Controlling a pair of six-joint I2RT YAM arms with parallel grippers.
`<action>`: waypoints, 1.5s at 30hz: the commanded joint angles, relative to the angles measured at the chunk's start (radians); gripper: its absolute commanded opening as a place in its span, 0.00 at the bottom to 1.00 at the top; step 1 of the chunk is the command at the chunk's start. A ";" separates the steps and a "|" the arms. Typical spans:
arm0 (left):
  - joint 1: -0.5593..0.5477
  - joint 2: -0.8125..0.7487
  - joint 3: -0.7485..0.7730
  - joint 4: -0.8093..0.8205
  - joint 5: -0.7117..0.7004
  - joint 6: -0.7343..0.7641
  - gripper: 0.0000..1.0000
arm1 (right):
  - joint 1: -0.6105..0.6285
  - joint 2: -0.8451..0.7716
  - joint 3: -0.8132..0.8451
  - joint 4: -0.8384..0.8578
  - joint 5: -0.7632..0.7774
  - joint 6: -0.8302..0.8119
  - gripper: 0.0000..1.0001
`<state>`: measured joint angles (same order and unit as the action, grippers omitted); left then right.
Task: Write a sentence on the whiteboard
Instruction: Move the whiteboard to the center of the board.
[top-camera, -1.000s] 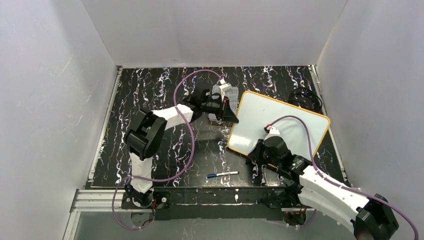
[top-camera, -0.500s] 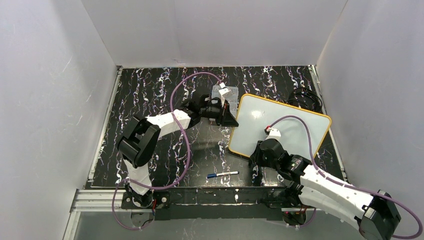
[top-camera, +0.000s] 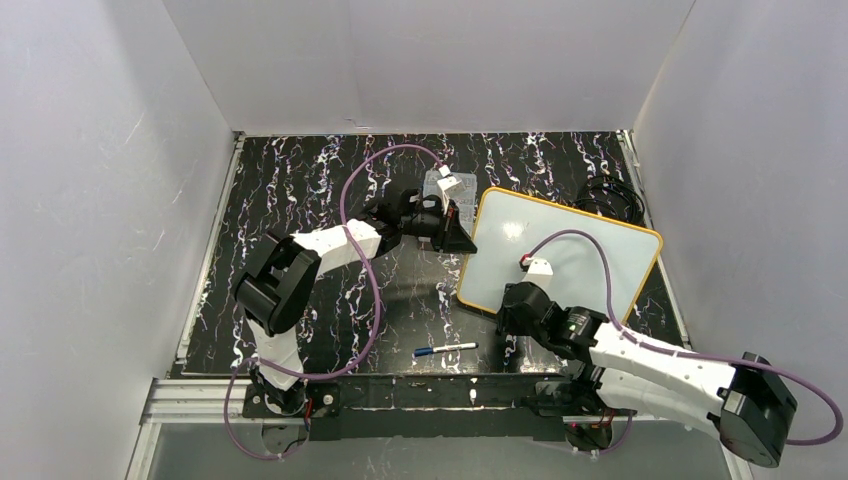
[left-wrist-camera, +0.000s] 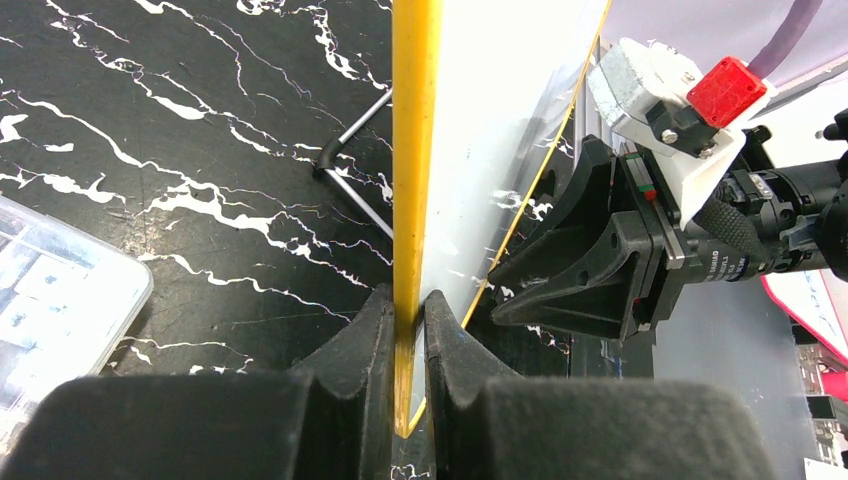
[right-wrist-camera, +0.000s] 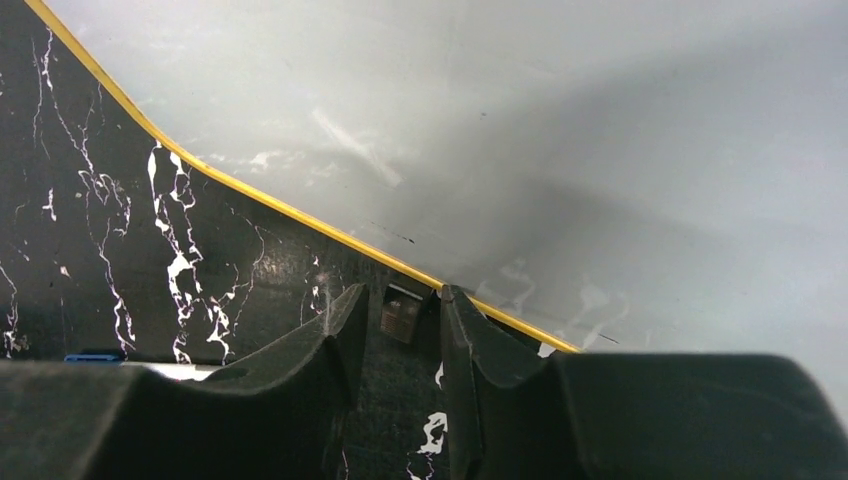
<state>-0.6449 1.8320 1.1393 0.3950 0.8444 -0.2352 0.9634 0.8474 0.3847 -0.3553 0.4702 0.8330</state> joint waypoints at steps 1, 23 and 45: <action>-0.009 -0.062 -0.024 -0.022 -0.072 0.037 0.00 | 0.010 0.054 0.058 -0.031 0.117 0.034 0.39; 0.004 -0.298 -0.243 -0.023 -0.270 0.069 0.00 | 0.077 0.261 0.162 0.185 0.115 -0.165 0.01; 0.112 -0.919 -0.730 -0.167 -0.596 -0.040 0.00 | 0.119 0.648 0.355 0.584 -0.199 -0.437 0.01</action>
<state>-0.5301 0.9699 0.4641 0.3286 0.3279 -0.2531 1.0573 1.4506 0.6830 0.0357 0.3794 0.4240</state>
